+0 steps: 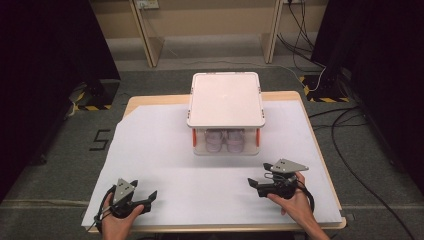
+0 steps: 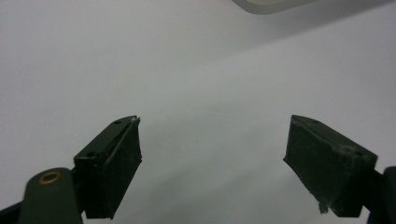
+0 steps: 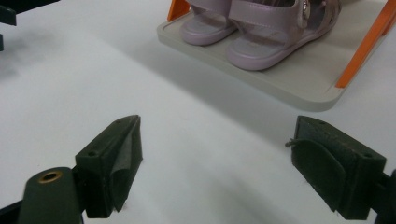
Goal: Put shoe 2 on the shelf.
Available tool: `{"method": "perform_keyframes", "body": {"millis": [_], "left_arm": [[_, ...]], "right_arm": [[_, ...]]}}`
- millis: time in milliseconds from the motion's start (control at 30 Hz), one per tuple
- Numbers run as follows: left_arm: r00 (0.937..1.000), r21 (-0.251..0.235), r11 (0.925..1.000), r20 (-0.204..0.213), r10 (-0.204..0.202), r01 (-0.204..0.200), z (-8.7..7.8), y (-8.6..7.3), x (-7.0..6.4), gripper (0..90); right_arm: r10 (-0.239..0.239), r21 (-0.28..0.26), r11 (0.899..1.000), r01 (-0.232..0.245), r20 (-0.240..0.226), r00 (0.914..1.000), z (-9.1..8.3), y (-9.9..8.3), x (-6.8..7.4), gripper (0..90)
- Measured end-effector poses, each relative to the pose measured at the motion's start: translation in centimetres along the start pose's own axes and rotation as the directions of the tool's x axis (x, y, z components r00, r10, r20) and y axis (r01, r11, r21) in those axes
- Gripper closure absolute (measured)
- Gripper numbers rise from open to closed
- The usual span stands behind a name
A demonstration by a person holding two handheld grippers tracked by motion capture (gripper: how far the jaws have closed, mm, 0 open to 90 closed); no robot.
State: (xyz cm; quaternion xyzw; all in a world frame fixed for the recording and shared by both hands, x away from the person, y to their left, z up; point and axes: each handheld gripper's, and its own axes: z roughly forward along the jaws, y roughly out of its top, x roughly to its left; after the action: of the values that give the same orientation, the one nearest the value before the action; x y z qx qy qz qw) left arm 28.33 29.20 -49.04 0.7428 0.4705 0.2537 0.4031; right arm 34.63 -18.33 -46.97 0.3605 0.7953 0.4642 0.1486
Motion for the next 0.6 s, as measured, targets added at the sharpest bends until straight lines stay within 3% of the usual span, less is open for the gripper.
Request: {"method": "perform_keyframes", "body": {"millis": [367, 600], "left_arm": [[1.0000, 0.002, 1.0000, 0.003, 0.000, 0.000, 0.0, 0.0, 0.0, 17.5], [1.0000, 0.004, 1.0000, 0.004, 0.001, -0.001, 0.0, 0.0, 0.1, 17.5]], "right_arm": [[-0.003, 0.004, 1.000, 0.003, -0.013, 0.9999, -1.3, -1.4, 0.5, 16.1], [-0.009, 0.045, 0.999, 0.008, 0.016, 0.9998, -2.2, -2.9, 0.7, 16.1]]}}
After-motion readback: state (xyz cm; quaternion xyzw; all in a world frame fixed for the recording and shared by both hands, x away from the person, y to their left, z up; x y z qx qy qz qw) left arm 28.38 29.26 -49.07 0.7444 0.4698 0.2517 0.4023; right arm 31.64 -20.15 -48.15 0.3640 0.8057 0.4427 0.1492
